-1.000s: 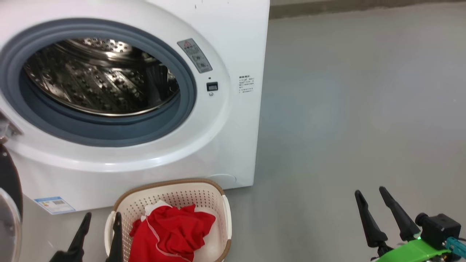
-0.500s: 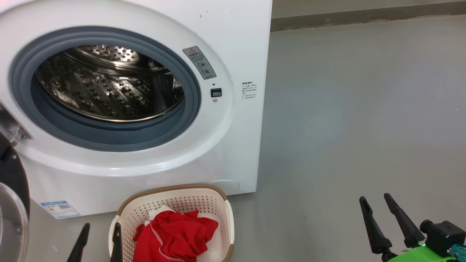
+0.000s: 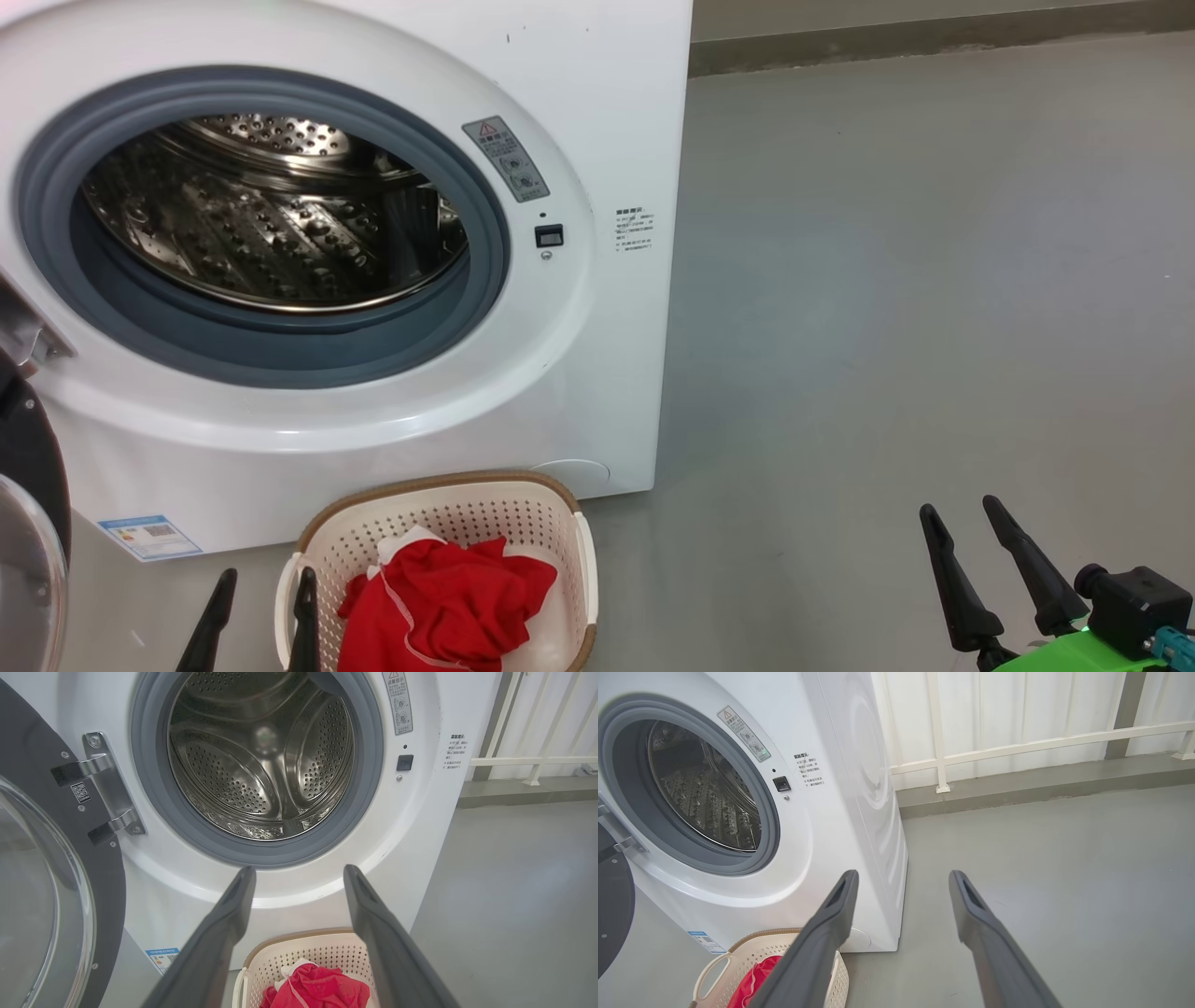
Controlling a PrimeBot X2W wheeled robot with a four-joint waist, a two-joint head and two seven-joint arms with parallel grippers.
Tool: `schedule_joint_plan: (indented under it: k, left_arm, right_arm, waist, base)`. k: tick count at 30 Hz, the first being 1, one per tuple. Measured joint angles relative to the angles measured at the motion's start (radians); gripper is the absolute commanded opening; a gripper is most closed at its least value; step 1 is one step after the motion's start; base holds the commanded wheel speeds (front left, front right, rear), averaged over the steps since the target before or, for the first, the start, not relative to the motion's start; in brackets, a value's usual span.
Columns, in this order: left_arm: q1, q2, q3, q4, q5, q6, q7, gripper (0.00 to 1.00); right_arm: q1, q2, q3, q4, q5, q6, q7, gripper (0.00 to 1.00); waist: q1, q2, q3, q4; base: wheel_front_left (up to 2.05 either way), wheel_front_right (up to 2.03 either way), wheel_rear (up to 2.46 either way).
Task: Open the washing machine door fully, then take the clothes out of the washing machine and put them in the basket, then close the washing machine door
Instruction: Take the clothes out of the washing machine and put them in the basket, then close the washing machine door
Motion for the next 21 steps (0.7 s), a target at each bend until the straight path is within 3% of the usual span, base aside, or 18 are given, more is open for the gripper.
schedule_joint_plan:
  k: [9,21]
  left_arm:
    - [0.000,0.000,-0.003,-0.003,0.001,0.002,0.000,1.00]
    - [0.000,0.000,-0.010,-0.005,0.001,0.003,0.000,1.00]
  right_arm:
    - [0.000,0.000,0.001,0.000,0.000,0.000,0.000,1.00]
    - [0.000,0.000,0.002,0.000,0.000,0.000,0.000,1.00]
  waist:
    - [0.0000,0.0000,0.001,0.006]
    - [0.0000,0.0000,-0.001,0.019]
  base:
    - [-0.20,0.20,0.00]
    - [-1.07,1.07,0.00]
